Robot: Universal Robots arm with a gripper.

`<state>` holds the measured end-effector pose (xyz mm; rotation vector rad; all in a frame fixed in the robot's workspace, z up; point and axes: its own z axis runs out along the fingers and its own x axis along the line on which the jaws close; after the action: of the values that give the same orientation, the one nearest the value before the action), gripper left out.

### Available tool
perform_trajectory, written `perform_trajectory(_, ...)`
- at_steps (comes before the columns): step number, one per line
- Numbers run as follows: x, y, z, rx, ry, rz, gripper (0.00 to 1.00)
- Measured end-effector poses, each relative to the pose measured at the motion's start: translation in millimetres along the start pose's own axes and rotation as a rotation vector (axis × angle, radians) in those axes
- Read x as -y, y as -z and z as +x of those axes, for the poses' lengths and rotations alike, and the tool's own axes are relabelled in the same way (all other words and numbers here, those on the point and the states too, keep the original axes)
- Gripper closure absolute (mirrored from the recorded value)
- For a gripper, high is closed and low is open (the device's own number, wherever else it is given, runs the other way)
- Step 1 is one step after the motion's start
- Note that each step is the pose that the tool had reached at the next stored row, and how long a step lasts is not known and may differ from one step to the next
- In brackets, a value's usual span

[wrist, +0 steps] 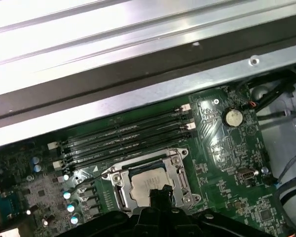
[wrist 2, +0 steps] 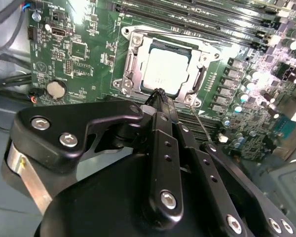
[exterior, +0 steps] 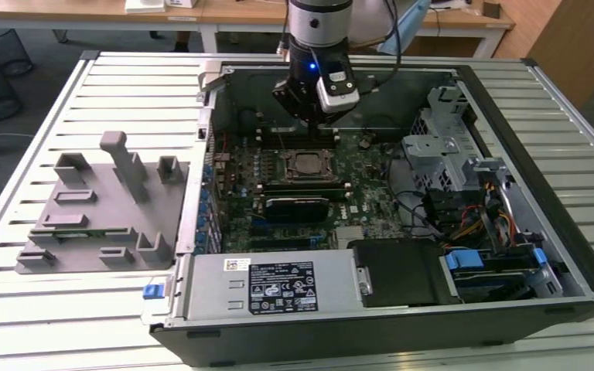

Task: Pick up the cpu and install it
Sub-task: 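Install the first cpu locking lever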

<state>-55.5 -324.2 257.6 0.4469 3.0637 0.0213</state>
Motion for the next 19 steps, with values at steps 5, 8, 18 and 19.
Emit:
perform_trajectory(5, 0.0, 0.0, 1.0, -0.0199, 0.012, 0.0053, 0.89)
perform_trajectory(8, 0.2, -0.2, 1.7, -0.0235, 0.050, 0.0041, 0.89)
perform_trajectory(18, 0.7, -2.6, 3.0, -0.0262, 0.210, -0.0009, 0.89)
perform_trajectory(19, 1.0, -2.7, 4.3, -0.0263, 0.218, -0.0012, 0.89)
